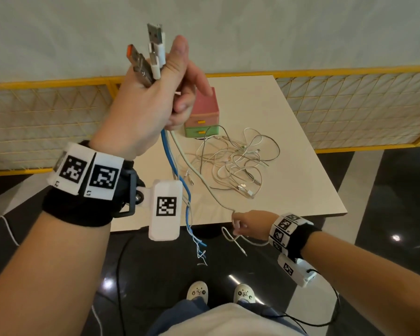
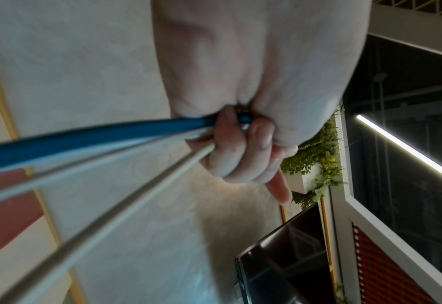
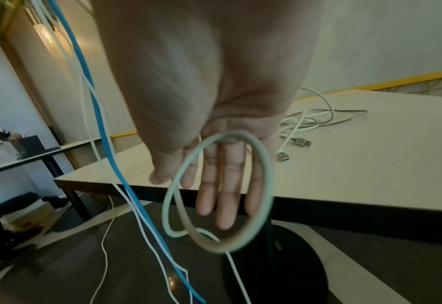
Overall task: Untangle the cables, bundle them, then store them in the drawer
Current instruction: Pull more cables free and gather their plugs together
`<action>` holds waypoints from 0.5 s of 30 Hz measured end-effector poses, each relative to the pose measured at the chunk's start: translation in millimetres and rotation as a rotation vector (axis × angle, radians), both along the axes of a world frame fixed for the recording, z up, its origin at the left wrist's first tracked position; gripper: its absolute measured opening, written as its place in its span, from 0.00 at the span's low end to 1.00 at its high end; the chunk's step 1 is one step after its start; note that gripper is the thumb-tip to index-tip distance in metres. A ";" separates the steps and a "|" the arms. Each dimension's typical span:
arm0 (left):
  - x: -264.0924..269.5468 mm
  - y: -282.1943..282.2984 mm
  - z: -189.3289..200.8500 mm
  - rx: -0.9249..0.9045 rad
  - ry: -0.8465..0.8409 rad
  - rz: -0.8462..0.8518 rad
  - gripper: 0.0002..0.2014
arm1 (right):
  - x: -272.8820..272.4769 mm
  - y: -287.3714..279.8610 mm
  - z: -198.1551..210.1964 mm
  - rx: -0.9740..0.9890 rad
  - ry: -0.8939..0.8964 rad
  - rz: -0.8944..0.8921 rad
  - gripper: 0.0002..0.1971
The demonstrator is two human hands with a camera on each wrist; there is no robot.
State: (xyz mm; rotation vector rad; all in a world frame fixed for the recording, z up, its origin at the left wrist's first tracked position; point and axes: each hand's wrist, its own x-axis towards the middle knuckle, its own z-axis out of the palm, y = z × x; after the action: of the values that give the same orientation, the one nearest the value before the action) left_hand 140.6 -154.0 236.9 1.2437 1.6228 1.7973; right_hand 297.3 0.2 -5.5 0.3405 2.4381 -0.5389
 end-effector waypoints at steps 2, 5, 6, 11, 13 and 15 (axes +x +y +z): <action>-0.4 3.0 -8.4 -0.045 0.023 0.007 0.28 | -2.9 0.4 2.6 0.079 -0.026 0.028 0.19; -7.8 6.0 -21.4 -0.133 0.083 0.080 0.27 | -4.4 3.3 6.3 0.045 0.050 0.062 0.16; -11.5 5.9 -25.8 -0.166 0.104 0.119 0.27 | -3.3 4.7 6.5 -0.001 0.091 0.087 0.14; -34.8 -4.3 -40.3 -0.198 0.074 0.341 0.27 | 10.2 10.8 2.8 -0.202 0.101 0.159 0.14; -43.1 -10.3 -35.5 -0.167 0.021 0.425 0.27 | 21.4 16.2 -9.0 -0.181 0.103 0.109 0.17; -47.4 -15.3 -28.5 -0.150 -0.005 0.471 0.27 | 32.5 22.4 -25.3 -0.101 0.091 0.124 0.17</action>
State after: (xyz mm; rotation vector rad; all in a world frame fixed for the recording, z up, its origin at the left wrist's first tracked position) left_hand 93.2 -169.3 208.5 0.8357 2.1373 1.8852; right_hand 329.8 22.6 -30.8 0.1239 2.4886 -0.6321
